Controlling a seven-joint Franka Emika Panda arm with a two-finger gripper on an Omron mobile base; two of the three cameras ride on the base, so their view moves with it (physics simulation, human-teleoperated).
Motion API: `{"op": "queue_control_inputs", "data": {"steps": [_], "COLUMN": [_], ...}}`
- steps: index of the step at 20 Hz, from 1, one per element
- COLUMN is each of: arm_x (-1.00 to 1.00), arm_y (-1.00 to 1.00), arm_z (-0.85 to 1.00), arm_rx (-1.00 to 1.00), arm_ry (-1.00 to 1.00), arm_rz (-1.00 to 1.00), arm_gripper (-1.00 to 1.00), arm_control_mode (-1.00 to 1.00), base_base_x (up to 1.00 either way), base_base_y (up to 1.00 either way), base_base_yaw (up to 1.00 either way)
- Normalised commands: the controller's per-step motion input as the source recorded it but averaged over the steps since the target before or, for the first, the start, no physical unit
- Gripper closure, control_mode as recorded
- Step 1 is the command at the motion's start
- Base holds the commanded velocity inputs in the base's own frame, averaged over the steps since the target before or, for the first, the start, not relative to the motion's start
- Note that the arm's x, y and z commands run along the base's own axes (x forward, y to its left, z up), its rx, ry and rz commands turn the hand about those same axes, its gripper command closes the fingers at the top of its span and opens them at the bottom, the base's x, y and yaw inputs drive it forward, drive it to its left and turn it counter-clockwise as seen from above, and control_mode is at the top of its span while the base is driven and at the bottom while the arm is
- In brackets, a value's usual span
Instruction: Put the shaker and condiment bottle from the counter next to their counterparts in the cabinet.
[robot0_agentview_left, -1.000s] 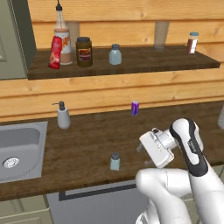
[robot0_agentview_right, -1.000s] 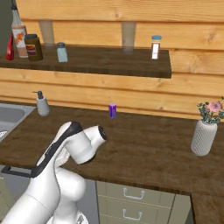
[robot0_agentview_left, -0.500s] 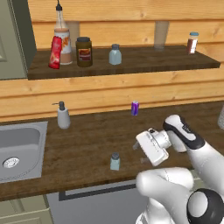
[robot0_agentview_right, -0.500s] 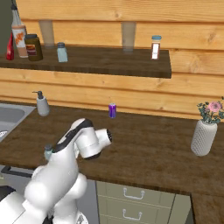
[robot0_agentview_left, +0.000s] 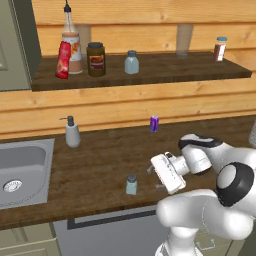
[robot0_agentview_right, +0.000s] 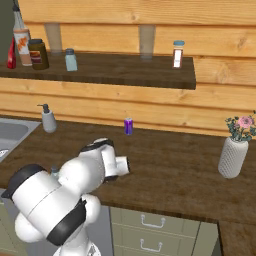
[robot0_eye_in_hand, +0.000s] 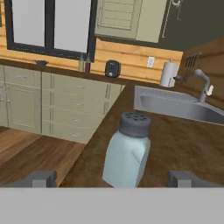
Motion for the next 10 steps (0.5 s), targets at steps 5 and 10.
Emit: {"op": "queue_control_inputs", "data": {"steps": [5, 10], "arm_x": [0.04, 0.00], "arm_y": [0.34, 0.09], "arm_z": [0.00, 0.00], "arm_rx": [0.00, -0.03], "arm_ry": [0.00, 0.00], "arm_rz": [-0.02, 0.00], "arm_gripper": [-1.00, -1.00], "arm_control_mode": [-1.00, -1.00], "base_base_x": [0.00, 0.00], "base_base_y": [0.00, 0.00], "base_base_yaw": [0.00, 0.00]}}
